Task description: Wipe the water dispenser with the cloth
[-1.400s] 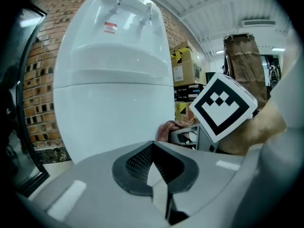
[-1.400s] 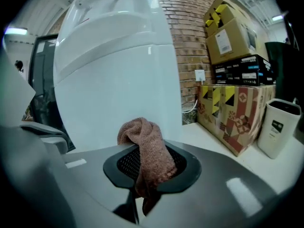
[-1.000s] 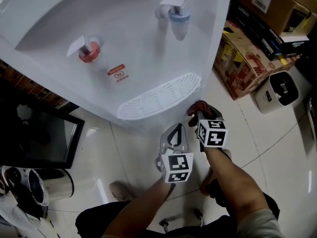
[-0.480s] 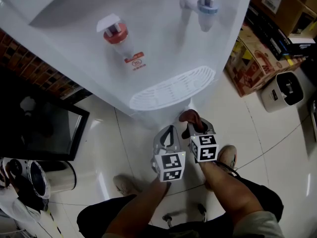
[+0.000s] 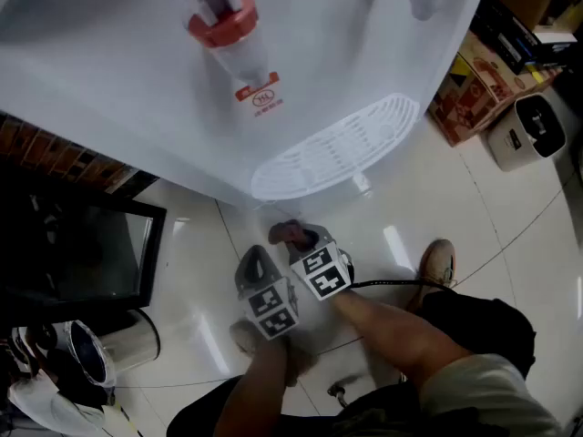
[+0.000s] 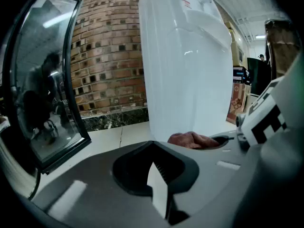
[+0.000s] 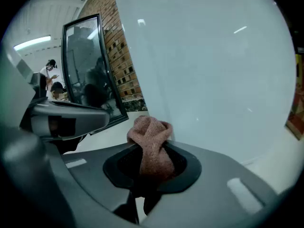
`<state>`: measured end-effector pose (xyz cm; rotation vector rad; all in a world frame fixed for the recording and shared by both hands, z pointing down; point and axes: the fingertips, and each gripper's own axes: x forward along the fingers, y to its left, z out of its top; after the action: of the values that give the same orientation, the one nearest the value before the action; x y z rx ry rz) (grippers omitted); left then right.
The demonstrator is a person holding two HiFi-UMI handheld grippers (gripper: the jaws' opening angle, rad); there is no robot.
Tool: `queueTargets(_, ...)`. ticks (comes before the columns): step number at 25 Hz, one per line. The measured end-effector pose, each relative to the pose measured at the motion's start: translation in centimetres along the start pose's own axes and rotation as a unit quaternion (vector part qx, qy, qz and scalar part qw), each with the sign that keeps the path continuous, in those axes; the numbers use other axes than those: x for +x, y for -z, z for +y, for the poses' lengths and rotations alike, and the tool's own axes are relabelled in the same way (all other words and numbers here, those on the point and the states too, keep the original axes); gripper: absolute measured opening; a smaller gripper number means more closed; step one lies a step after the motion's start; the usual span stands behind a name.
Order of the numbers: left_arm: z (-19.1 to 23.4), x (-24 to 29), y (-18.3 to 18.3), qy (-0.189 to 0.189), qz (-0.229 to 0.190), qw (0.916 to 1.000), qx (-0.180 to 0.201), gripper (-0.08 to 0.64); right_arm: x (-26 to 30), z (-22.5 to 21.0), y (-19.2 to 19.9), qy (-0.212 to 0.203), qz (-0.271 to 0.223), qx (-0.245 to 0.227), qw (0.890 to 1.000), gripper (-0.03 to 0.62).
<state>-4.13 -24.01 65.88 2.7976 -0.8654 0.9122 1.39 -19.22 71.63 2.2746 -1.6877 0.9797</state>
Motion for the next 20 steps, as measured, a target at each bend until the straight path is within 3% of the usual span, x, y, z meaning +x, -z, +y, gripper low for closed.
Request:
queueTargets(8, 0.0, 1.2, 2.0, 0.002, 0.018, 0.9998, 0.006, 0.000, 1.9, -0.8, 1.4, 0.017, 0.018, 0.013, 1.000, 0.091)
queueTargets(14, -6.0, 1.7, 1.8, 0.056, 0.014, 0.9975, 0.040, 0.000, -0.3, -5.0, 2.4, 0.048, 0.024, 0.025, 0.998, 0.092)
queueTargets(20, -12.3, 1.8, 2.1, 0.109, 0.015, 0.9909, 0.078, 0.000, -3.3, -12.9, 2.9, 0.113, 0.015, 0.048, 0.992, 0.091)
